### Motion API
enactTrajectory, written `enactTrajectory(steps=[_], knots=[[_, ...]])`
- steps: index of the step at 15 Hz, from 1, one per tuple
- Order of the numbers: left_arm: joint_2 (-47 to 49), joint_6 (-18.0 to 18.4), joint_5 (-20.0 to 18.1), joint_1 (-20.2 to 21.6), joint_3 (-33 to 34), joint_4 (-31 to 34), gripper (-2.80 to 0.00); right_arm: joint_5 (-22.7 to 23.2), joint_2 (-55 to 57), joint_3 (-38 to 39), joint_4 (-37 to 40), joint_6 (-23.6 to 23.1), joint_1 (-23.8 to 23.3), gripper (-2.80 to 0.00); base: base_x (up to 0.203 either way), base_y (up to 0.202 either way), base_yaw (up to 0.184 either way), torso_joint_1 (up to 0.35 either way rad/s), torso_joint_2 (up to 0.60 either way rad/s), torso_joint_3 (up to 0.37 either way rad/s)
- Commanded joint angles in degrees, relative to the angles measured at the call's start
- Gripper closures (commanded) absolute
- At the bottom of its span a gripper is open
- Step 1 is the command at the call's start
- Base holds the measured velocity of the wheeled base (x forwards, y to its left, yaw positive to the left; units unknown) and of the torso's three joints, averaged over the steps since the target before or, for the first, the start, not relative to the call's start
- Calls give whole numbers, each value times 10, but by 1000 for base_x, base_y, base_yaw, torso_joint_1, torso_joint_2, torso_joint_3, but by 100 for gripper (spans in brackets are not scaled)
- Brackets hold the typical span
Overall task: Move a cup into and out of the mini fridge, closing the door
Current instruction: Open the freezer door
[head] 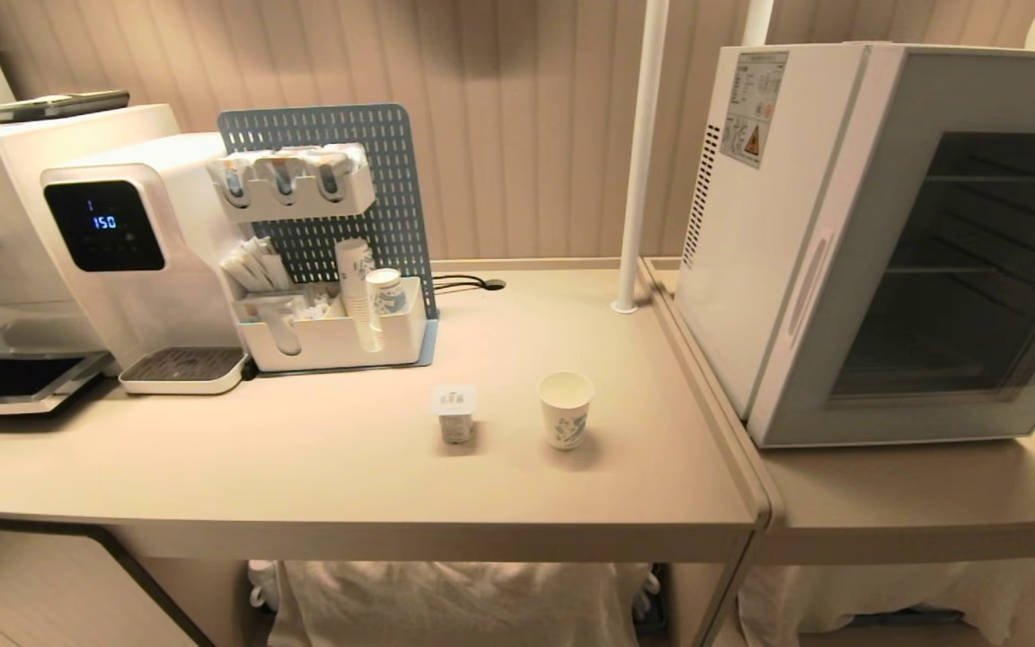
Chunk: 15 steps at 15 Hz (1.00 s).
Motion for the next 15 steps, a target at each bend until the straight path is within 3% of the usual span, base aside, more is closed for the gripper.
enactTrajectory(steps=[1, 15], knots=[[1, 0, 0, 0, 0, 0, 0, 0, 1, -1, 0, 0, 1, 0, 0, -205, -10, 2, -2, 1], [0, 0, 0, -1, 0, 0, 0, 0, 1, -1, 2, 0, 1, 0, 0, -195, -1, 4, 0, 2]])
